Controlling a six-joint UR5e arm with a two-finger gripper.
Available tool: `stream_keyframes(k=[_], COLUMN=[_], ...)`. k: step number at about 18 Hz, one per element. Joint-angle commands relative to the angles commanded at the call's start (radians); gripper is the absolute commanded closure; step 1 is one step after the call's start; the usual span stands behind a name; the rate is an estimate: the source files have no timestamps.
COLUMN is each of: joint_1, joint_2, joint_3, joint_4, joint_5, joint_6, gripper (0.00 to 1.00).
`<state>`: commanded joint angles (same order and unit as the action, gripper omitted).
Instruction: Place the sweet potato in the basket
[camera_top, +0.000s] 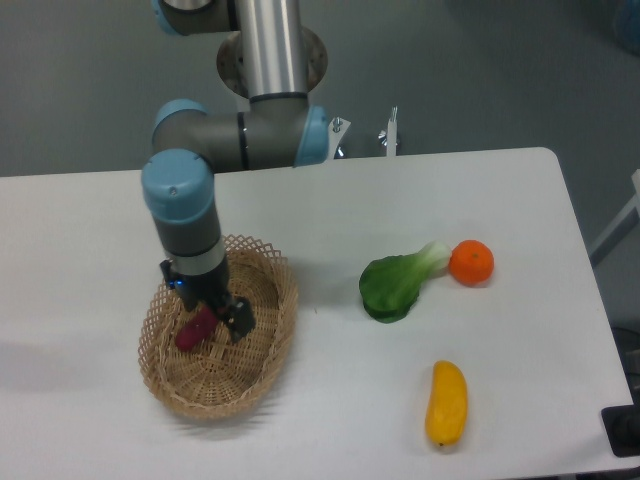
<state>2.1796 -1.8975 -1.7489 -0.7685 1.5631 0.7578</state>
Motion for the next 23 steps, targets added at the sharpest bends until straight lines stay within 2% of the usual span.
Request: stream_keyframes(k=[4,7,13,17,23], joint_1=[0.089,0.178,0.362,0.479,0.606], joint_2=[0.0,-0.002,0.021,0.034,0.069], joint_3=[0.103,0.131,0.138,0.14,0.14], joint_4=[-0.012,-0.011,-0.035,-0.066,-0.153], joint_5=[0.002,0.002,-0.001,-0.017,-0.041], joint_6=[0.006,0.04,0.331,0.61,0.866], gripper=[0.0,0.0,0.0,0.0,0.0])
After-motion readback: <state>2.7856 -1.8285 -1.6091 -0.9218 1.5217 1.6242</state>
